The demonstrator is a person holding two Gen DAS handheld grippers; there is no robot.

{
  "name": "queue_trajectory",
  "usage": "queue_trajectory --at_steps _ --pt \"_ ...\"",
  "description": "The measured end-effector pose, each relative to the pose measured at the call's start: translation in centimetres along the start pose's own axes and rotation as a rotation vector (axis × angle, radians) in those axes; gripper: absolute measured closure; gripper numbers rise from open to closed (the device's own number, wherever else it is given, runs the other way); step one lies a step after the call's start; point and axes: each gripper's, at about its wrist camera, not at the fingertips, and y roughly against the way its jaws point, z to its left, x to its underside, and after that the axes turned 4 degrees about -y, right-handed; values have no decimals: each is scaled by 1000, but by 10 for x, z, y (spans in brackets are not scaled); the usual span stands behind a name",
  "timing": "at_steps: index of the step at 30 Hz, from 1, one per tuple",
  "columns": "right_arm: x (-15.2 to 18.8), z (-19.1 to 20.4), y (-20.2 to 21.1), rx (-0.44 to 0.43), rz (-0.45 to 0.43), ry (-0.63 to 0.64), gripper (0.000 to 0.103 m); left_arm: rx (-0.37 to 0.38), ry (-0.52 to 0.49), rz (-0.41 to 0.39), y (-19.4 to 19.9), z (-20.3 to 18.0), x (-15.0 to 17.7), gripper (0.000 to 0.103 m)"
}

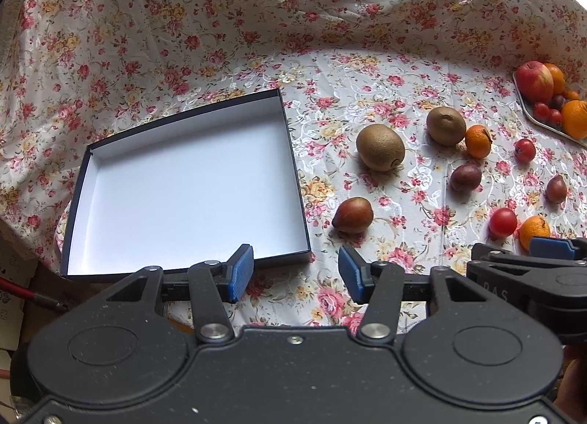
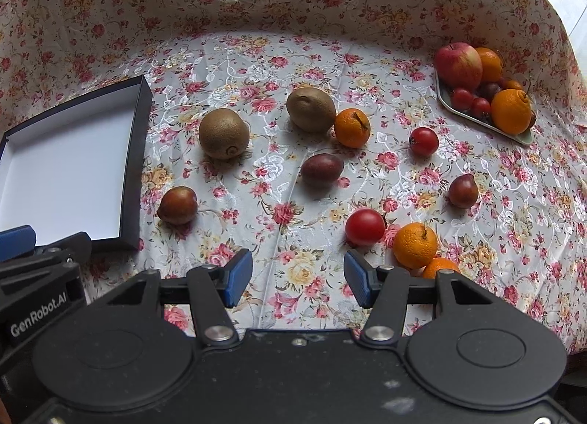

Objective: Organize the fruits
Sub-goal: 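Move the left tool toward a dark red plum while the right tool approaches a mandarin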

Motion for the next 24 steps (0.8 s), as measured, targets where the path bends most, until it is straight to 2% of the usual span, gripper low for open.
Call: queue_trajectory --at_steps 4,6,12,14,19,24 --pt "2 -12 0 20 12 -15 46 22 -13 -13 3 -10 -3 44" --pt "2 -21 0 22 19 -31 46 57 -6 0 3 -13 -5 44" --pt "1 -57 -1 27 47 -109 46 91 16 23 0 -23 -11 43" --pt "2 -70 -2 19 66 -139 46 99 22 43 -2 -26 -13 39" --pt "5 -102 -6 7 112 -209 46 145 66 118 -11 -34 -17 40" --pt "5 -137 -6 -20 159 -285 46 182 37 123 -9 -52 -21 41"
